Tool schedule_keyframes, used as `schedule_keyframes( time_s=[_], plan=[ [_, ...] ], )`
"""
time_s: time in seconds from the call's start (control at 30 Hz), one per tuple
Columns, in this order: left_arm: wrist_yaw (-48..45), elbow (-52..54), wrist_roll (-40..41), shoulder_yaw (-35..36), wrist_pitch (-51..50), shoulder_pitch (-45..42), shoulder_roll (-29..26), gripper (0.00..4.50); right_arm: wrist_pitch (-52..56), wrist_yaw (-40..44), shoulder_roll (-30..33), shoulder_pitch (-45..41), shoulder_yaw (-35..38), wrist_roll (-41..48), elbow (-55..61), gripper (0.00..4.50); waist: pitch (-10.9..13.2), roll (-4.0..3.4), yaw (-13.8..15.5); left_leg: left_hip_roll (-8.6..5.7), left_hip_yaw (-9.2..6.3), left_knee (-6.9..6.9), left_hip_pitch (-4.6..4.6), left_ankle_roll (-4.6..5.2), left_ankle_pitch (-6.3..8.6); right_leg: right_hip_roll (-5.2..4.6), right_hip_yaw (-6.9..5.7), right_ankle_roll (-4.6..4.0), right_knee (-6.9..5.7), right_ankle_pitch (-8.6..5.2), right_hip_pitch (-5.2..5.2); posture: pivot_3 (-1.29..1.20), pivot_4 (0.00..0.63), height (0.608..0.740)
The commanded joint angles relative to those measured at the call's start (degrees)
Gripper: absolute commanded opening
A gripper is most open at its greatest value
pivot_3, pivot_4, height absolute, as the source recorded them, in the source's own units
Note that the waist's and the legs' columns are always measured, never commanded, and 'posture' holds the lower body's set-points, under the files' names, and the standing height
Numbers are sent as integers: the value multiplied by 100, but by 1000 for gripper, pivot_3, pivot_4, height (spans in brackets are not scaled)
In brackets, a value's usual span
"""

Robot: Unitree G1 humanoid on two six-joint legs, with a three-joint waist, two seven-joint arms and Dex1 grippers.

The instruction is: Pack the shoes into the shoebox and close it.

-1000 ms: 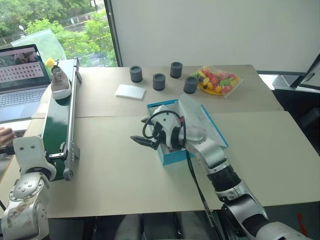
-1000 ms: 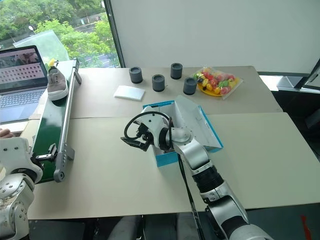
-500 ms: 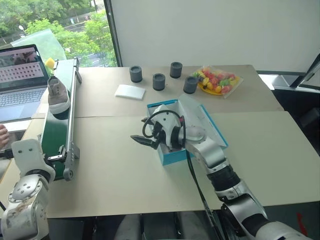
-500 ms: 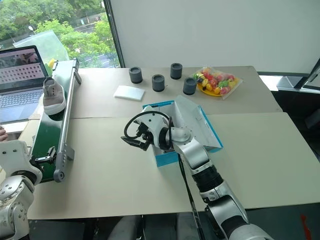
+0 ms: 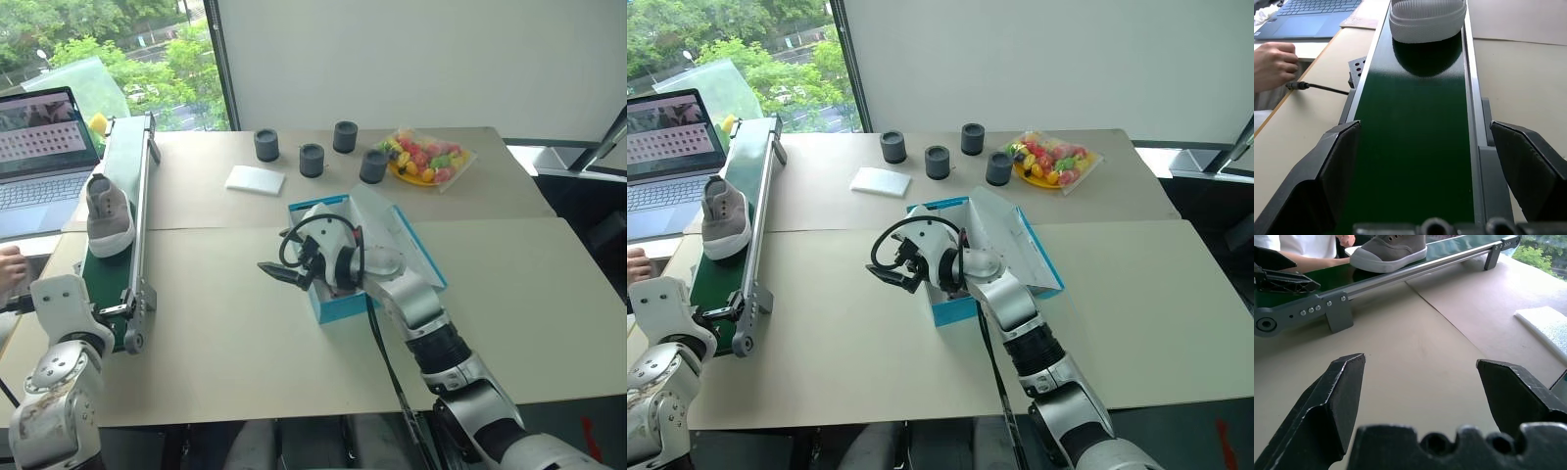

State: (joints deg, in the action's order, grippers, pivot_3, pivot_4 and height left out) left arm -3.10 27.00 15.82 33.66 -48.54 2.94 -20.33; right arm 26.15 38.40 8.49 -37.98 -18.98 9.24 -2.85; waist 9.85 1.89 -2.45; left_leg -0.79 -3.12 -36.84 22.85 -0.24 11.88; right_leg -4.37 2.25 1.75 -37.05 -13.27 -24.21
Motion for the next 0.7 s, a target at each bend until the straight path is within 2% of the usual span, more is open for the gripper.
schedule_keyframes(
  time_s=[0.03, 0.67, 0.7],
  plan=[
    [28, 66, -92, 2, 176, -18, -79, 4500, 24, -30, 6, -71, 161, 41, 274, 4292, 0, 0, 0, 0, 0, 0, 0, 0, 0, 0, 0, 0, 0, 0, 0, 0, 150, 739],
    [96, -104, -121, -114, 129, -51, 0, 4500, 183, -34, 23, -52, 244, 97, 392, 4292, 0, 0, 3, 0, 0, 0, 0, 0, 0, 0, 0, 0, 0, 0, 1, 0, 150, 739],
    [101, -75, -92, -109, 94, -77, 11, 4253, 192, -34, 25, -57, 255, 101, 391, 4424, 0, 0, 4, 0, 0, 0, 0, 0, 0, -1, 0, 0, 0, 0, 1, 0, 150, 739]
  ],
)
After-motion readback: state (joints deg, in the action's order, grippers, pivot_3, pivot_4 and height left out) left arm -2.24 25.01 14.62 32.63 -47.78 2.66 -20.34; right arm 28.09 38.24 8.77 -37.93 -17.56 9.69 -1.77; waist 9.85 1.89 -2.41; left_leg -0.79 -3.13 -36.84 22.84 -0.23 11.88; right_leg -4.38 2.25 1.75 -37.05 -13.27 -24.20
